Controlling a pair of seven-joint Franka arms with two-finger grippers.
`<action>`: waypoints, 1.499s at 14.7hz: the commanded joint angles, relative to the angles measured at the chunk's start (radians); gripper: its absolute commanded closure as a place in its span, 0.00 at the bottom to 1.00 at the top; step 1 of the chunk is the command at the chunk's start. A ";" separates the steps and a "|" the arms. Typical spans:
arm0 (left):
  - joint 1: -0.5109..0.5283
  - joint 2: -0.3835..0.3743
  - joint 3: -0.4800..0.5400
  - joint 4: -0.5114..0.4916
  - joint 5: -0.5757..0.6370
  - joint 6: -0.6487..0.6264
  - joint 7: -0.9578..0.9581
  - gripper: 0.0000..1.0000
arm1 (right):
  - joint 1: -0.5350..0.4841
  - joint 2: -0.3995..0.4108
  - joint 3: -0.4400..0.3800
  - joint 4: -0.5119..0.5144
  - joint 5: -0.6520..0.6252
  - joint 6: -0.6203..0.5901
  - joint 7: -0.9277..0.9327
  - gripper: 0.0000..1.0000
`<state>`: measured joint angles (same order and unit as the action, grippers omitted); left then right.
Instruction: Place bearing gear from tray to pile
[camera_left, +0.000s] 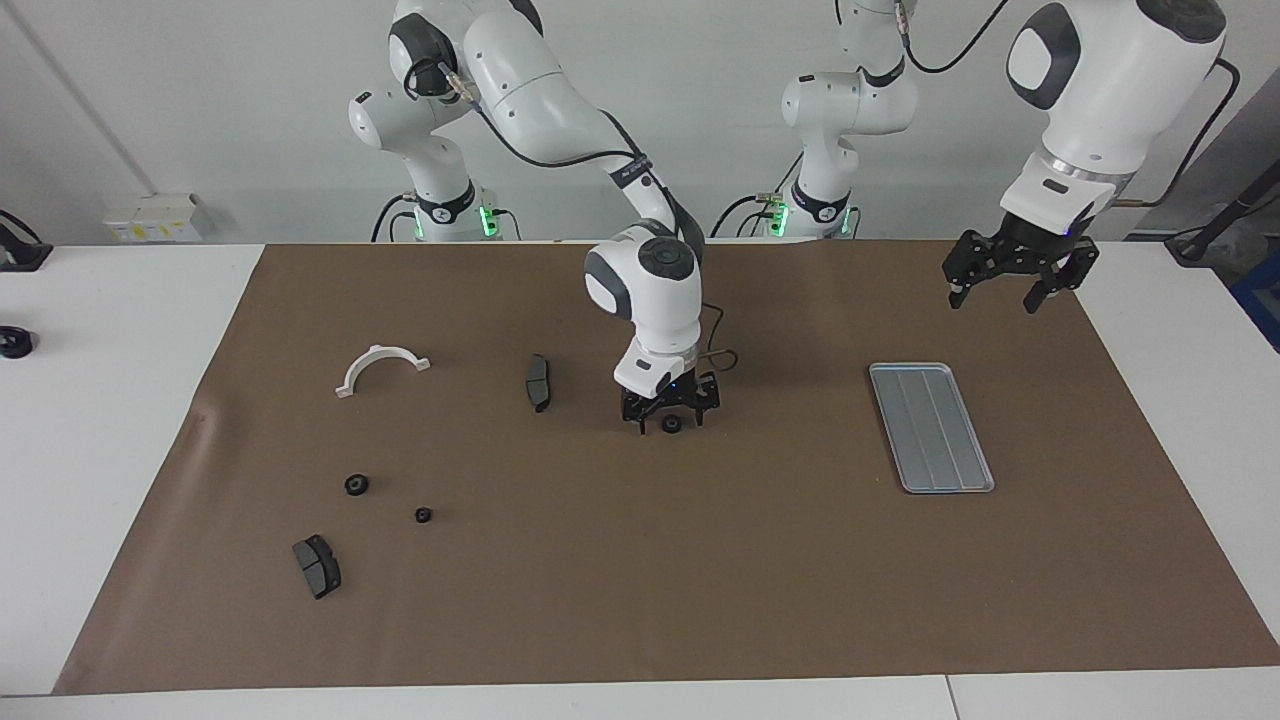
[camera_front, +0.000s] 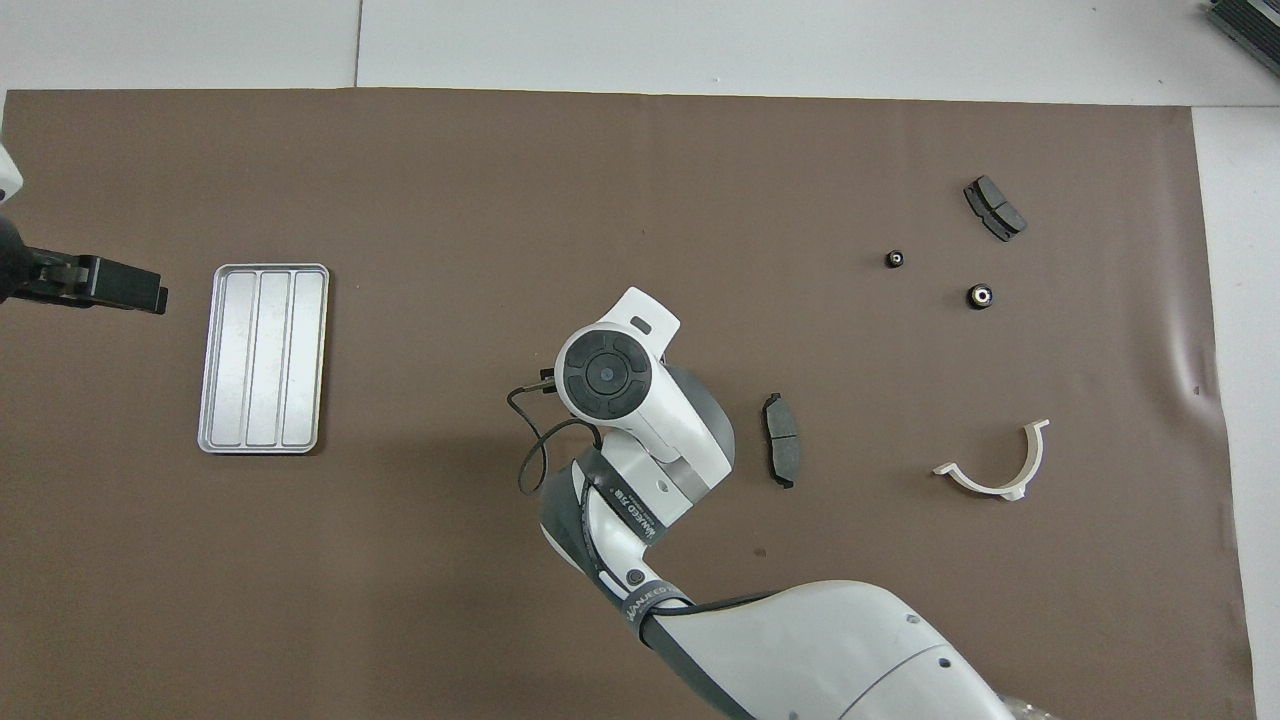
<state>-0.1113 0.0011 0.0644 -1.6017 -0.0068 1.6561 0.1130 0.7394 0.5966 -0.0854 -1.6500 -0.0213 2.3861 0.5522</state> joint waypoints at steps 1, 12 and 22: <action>0.019 0.011 -0.008 0.029 -0.016 -0.088 0.002 0.00 | -0.003 -0.008 -0.002 -0.010 -0.011 0.001 -0.018 0.45; 0.021 -0.018 -0.009 -0.024 -0.016 -0.076 0.005 0.00 | -0.057 -0.055 -0.016 0.042 -0.026 -0.111 -0.018 1.00; 0.019 -0.016 -0.009 -0.024 -0.016 -0.076 0.005 0.00 | -0.440 -0.365 -0.014 -0.238 -0.026 -0.257 -0.564 1.00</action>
<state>-0.1091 0.0012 0.0642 -1.6053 -0.0070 1.5797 0.1126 0.3572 0.2813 -0.1171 -1.7774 -0.0396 2.0911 0.0578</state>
